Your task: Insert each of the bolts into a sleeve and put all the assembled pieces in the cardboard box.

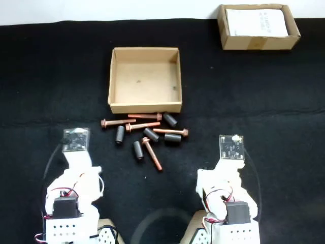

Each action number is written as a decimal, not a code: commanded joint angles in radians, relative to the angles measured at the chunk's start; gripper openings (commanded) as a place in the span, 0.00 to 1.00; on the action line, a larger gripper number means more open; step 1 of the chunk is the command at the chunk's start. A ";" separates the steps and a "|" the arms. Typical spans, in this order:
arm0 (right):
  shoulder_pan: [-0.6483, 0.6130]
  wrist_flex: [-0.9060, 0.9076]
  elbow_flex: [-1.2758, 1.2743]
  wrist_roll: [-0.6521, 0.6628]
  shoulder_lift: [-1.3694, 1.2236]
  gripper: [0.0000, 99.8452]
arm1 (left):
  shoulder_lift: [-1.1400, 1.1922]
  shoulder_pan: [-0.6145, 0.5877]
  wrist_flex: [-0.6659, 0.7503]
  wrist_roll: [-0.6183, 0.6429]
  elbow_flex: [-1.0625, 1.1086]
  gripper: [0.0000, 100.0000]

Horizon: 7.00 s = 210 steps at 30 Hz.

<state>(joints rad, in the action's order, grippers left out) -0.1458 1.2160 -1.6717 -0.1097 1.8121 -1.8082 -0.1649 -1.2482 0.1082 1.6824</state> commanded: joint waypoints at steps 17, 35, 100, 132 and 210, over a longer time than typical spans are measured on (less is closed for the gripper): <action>-0.005 0.005 -0.130 -0.003 0.012 0.16 | 0.002 0.018 0.020 0.018 0.013 0.06; -0.021 0.005 -0.130 -0.008 0.015 0.16 | 0.004 0.088 -0.055 0.014 -0.068 0.06; -0.404 0.503 1.773 -0.123 -2.066 0.11 | 1.135 0.076 -0.100 0.247 -0.803 0.06; -0.642 0.217 1.897 -0.204 -2.281 0.11 | 1.135 -0.035 0.186 0.239 -0.552 0.06; 0.209 0.137 0.905 0.155 -1.101 0.01 | 2.256 0.484 -0.493 0.559 -1.853 0.20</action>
<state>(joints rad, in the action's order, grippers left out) 0.0522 1.3740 -0.7388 0.0391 0.6552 0.4166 0.2800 -1.7331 0.6590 -0.1097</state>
